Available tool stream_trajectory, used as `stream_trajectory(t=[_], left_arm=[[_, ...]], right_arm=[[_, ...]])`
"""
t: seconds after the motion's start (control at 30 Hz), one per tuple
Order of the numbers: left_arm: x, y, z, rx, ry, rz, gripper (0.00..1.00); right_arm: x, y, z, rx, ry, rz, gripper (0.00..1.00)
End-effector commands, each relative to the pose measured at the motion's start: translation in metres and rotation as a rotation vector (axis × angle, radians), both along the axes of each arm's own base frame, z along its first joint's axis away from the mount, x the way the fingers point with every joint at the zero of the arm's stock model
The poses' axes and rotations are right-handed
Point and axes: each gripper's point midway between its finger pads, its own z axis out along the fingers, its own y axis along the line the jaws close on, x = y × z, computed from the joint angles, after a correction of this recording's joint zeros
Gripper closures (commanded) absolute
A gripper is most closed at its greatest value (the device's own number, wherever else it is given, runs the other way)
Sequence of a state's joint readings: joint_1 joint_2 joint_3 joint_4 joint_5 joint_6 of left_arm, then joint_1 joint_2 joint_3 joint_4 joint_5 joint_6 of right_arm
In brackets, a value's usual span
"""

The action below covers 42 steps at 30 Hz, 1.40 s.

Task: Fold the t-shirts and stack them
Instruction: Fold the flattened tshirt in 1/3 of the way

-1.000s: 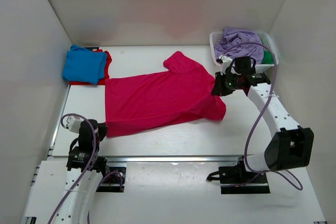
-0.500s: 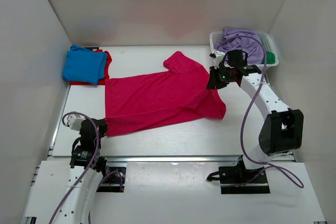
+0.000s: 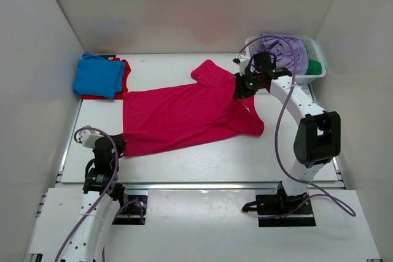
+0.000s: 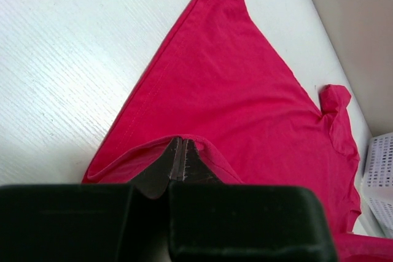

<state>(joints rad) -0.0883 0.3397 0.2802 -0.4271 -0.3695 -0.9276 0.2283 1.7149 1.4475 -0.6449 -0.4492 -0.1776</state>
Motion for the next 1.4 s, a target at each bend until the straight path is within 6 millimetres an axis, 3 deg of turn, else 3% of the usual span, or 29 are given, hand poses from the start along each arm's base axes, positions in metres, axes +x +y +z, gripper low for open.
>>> stream_trajectory(t=[0.0,0.6,0.9,1.2,1.27,1.33,1.37], left_arm=[[0.002,0.001,-0.007,0.015,0.005,0.003,1.0],[0.005,0.005,-0.016,0.031,0.006,0.023,1.0],[0.009,0.005,-0.034,0.047,0.038,0.011,1.0],[0.014,0.003,-0.038,0.089,0.063,-0.026,1.0],[0.016,0.003,-0.036,0.101,0.071,-0.034,0.99],[0.019,0.001,-0.036,0.098,0.081,-0.04,0.78],[0.02,0.004,-0.035,0.103,0.087,-0.036,0.67]], right_arm=[[0.018,0.014,0.012,0.003,-0.069,0.039,1.0],[0.053,0.048,-0.013,-0.039,-0.053,0.117,1.0],[0.067,0.032,-0.033,-0.079,-0.019,0.025,1.0],[0.081,0.022,-0.031,-0.046,-0.044,-0.04,1.0],[0.084,0.018,-0.032,-0.058,-0.041,-0.056,0.94],[0.091,0.015,-0.024,-0.061,-0.064,-0.075,0.7],[0.093,0.012,-0.022,-0.07,-0.071,-0.085,0.66]])
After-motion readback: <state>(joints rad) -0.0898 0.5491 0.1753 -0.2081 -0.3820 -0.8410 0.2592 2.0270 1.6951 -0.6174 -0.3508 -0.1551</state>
